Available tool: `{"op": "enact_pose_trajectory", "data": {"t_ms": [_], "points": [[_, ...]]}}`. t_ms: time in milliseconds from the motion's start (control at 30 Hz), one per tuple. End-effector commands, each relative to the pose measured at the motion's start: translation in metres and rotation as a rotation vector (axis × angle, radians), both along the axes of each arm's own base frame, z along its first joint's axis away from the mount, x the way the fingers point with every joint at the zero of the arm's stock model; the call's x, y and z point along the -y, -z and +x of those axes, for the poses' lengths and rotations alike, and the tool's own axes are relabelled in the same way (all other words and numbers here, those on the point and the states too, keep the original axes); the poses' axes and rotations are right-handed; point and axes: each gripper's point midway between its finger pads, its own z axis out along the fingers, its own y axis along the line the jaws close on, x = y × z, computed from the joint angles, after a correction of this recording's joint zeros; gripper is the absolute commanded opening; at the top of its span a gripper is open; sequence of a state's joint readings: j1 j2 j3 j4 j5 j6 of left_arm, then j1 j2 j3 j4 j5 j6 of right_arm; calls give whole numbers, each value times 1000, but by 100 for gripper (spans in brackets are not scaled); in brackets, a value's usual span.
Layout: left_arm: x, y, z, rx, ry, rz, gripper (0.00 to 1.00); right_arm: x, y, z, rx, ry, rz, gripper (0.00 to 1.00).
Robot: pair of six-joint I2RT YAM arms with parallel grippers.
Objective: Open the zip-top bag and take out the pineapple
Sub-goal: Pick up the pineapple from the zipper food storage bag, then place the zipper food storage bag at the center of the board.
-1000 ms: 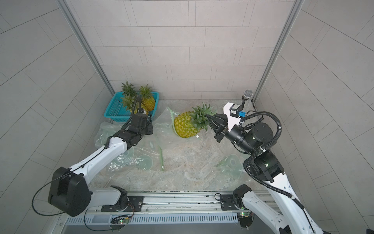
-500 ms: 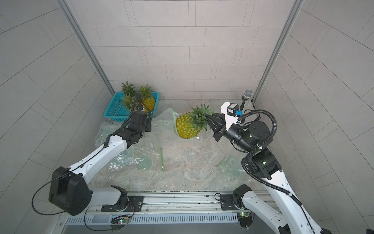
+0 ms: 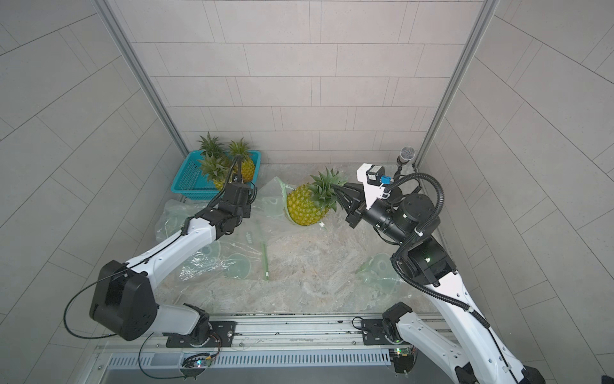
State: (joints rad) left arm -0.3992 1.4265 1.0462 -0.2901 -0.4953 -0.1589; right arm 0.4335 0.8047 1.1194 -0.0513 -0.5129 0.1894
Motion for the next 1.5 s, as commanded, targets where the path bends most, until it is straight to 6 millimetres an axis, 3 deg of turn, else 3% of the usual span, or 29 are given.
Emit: {"op": "enact_pose_trajectory", "data": {"t_ms": [0,500,633,867,1100,1333,1467], "points": [[-19,-7,3,9,-72,95,0,32,-82,-51,297,50,130,0],[-19,-7,5,8,-82,92,0,53,-73,-50,290,178,126,0],[-9,-10,7,17,-57,16,0,59,-67,-44,267,225,108,0],[46,-22,16,62,52,-278,0,82,-41,-19,184,421,27,0],[117,-25,44,95,160,-389,0,95,-18,-3,110,531,-63,0],[190,-11,77,77,256,-428,0,86,-1,9,57,511,-112,0],[215,-11,91,86,299,-442,0,78,11,19,24,490,-139,0]]}}
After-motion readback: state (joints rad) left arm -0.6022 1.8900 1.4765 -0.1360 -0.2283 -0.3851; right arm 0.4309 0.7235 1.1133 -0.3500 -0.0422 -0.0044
